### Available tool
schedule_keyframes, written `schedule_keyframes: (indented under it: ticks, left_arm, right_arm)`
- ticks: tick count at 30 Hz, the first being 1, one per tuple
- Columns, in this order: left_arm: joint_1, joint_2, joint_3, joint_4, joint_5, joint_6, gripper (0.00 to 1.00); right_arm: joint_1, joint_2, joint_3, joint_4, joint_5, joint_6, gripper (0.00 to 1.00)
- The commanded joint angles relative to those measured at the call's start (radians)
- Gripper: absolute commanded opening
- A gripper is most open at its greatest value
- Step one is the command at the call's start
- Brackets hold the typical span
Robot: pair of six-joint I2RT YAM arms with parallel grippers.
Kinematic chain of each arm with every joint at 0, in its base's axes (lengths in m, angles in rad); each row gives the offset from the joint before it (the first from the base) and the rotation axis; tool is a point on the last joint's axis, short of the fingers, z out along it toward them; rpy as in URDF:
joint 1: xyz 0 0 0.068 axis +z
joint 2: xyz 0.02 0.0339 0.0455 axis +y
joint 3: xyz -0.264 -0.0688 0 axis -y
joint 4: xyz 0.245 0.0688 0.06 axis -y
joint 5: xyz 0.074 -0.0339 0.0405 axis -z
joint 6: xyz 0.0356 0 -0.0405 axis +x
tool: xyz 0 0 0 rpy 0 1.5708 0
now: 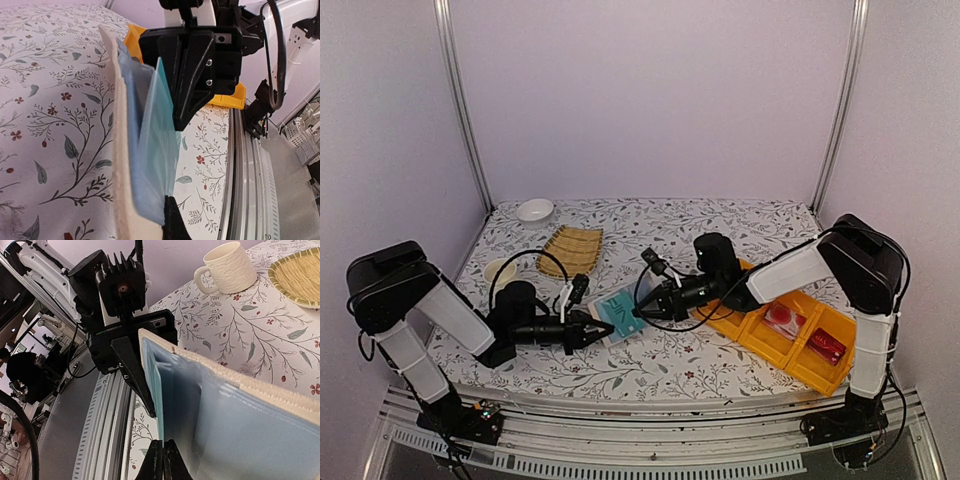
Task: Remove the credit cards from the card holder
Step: Remove the credit card from the card slot.
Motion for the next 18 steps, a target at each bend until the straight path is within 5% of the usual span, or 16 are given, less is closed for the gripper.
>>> schedule_keyframes:
  ticks: [1,12,18]
  left_arm:
    - [0.007,-0.021,-0.016,0.086,0.025,-0.005,0.0]
    - [0.009,-0.113,-0.023,-0.043,-0.005,0.027,0.0]
    - [0.011,-0.16,0.056,-0.276,0.014,0.07,0.0]
  right_arm:
    - [-0.039,-0.075,-0.034,-0.026,0.037,-0.022,0.02]
    - [-0.124,-0.236,0.043,-0.467,0.196,-0.254,0.02]
    - [-0.216,-0.37,0.347,-1.09,0.375,-0.423,0.02]
